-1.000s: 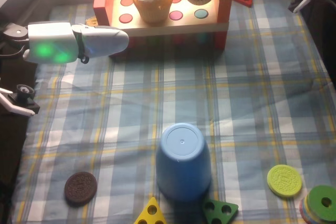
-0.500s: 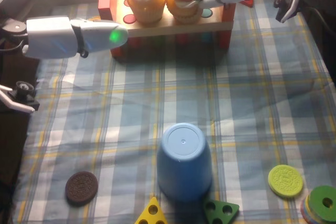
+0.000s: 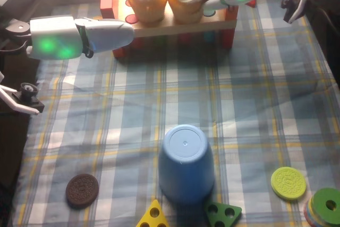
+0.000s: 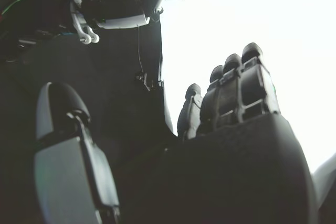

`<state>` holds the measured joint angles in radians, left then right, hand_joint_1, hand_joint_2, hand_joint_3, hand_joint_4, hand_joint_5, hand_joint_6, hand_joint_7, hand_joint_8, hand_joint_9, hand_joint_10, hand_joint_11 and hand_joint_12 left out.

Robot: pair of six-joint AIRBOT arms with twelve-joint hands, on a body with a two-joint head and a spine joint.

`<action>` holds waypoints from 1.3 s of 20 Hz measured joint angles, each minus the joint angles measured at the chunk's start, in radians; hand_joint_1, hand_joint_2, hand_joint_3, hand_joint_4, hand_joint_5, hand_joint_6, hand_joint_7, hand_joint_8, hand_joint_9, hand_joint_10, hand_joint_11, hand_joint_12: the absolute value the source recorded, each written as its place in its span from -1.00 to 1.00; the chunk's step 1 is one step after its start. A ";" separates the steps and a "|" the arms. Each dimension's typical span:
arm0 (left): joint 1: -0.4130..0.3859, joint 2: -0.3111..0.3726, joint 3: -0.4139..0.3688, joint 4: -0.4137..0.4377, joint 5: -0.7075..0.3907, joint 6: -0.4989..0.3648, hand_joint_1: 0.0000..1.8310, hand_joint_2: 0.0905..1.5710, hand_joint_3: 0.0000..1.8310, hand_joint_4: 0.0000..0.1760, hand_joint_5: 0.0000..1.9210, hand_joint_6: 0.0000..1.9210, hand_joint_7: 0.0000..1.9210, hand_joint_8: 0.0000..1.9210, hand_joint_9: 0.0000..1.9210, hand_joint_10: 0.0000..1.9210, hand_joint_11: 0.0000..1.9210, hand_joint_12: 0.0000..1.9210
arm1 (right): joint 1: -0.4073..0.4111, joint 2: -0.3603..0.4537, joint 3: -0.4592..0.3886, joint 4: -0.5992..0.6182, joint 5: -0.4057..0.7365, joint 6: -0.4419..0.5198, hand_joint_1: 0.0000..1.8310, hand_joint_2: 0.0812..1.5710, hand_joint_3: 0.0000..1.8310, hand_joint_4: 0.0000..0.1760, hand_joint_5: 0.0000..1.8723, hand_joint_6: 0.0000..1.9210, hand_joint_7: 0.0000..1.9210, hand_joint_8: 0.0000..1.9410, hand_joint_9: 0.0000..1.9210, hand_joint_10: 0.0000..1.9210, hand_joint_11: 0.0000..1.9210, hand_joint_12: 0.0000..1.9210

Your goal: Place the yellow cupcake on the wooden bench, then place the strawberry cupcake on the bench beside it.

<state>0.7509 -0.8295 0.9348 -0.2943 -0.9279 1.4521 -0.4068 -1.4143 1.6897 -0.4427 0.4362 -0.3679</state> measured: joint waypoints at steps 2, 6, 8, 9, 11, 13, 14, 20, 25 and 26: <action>0.000 0.000 0.000 0.003 0.000 -0.003 -0.14 0.00 -0.99 1.00 -1.00 -1.00 -1.00 -1.00 -1.00 -1.00 -0.99 -0.97 | 0.000 0.000 0.002 0.000 -0.007 0.000 0.21 0.26 -0.99 -0.44 -0.17 -1.00 -0.23 -1.00 -0.49 -1.00 -1.00 0.01; 0.000 0.000 0.000 0.003 0.000 -0.003 -0.10 0.00 -1.00 0.86 -1.00 -1.00 -1.00 -1.00 -1.00 -1.00 -0.95 -0.95 | 0.000 0.000 0.003 -0.004 -0.012 -0.002 0.15 0.30 -1.00 0.16 -0.38 -1.00 -0.51 -1.00 -0.60 -1.00 -1.00 -0.14; 0.000 0.000 0.000 0.003 -0.001 -0.007 -0.08 -0.01 -1.00 0.99 -1.00 -1.00 -1.00 -1.00 -1.00 -1.00 -0.92 -0.93 | 0.000 0.002 -0.007 -0.005 -0.015 -0.003 0.16 0.25 -1.00 0.03 -0.61 -1.00 -0.74 -0.99 -0.80 -0.99 -1.00 -0.52; 0.000 0.000 0.000 0.003 -0.001 -0.008 -0.09 -0.02 -1.00 1.00 -1.00 -1.00 -1.00 -1.00 -1.00 -1.00 -0.92 -0.93 | 0.000 0.002 -0.013 -0.004 -0.015 -0.003 0.10 0.23 -1.00 0.10 -0.79 -1.00 -0.81 -0.99 -0.87 -0.99 -1.00 -0.90; 0.000 0.000 0.000 0.005 -0.001 -0.008 -0.09 -0.03 -1.00 0.91 -1.00 -1.00 -1.00 -1.00 -1.00 -1.00 -0.91 -0.92 | 0.003 0.009 -0.026 -0.007 -0.012 -0.003 0.02 0.22 -1.00 0.86 -0.99 -1.00 -0.98 -1.00 -0.95 -1.00 -1.00 -1.00; 0.000 0.000 0.000 0.002 -0.002 -0.009 -0.09 -0.03 -1.00 0.79 -1.00 -1.00 -1.00 -1.00 -1.00 -1.00 -0.93 -0.92 | 0.008 0.031 -0.043 -0.011 0.006 -0.003 0.04 0.20 -1.00 0.99 -1.00 -1.00 -1.00 -1.00 -1.00 -1.00 -1.00 -1.00; 0.000 0.000 0.000 -0.001 -0.004 -0.010 -0.08 -0.03 -1.00 0.96 -1.00 -1.00 -1.00 -1.00 -1.00 -1.00 -0.97 -0.93 | 0.012 0.044 -0.045 -0.010 0.026 -0.003 -0.04 0.20 -1.00 1.00 -1.00 -1.00 -1.00 -1.00 -1.00 -1.00 -1.00 -1.00; 0.029 0.020 -0.003 0.018 -0.063 -0.121 -0.03 -0.03 -0.99 0.82 -1.00 -1.00 -1.00 -1.00 -1.00 -1.00 -1.00 -1.00 | 0.005 0.244 -0.246 0.095 0.192 -0.108 -0.26 0.13 -1.00 1.00 -1.00 -1.00 -1.00 -1.00 -1.00 -1.00 -1.00 -1.00; 0.134 0.048 -0.003 0.087 -0.259 -0.405 -0.08 -0.07 -1.00 1.00 -1.00 -1.00 -1.00 -1.00 -1.00 -1.00 -1.00 -1.00 | -0.410 0.418 -0.447 0.459 0.737 -0.127 -0.36 0.27 -0.99 0.99 -1.00 -1.00 -1.00 -1.00 -1.00 -1.00 -1.00 -1.00; 0.151 0.047 -0.003 0.099 -0.293 -0.443 -0.14 -0.05 -1.00 1.00 -1.00 -1.00 -1.00 -1.00 -1.00 -1.00 -1.00 -1.00 | -0.458 0.439 -0.479 0.480 0.797 -0.127 -0.34 0.26 -1.00 1.00 -1.00 -1.00 -1.00 -1.00 -1.00 -1.00 -1.00 -1.00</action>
<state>0.9020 -0.7822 0.9318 -0.1955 -1.2205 1.0092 -0.8646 -0.9752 1.2106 0.0372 1.2335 -0.4946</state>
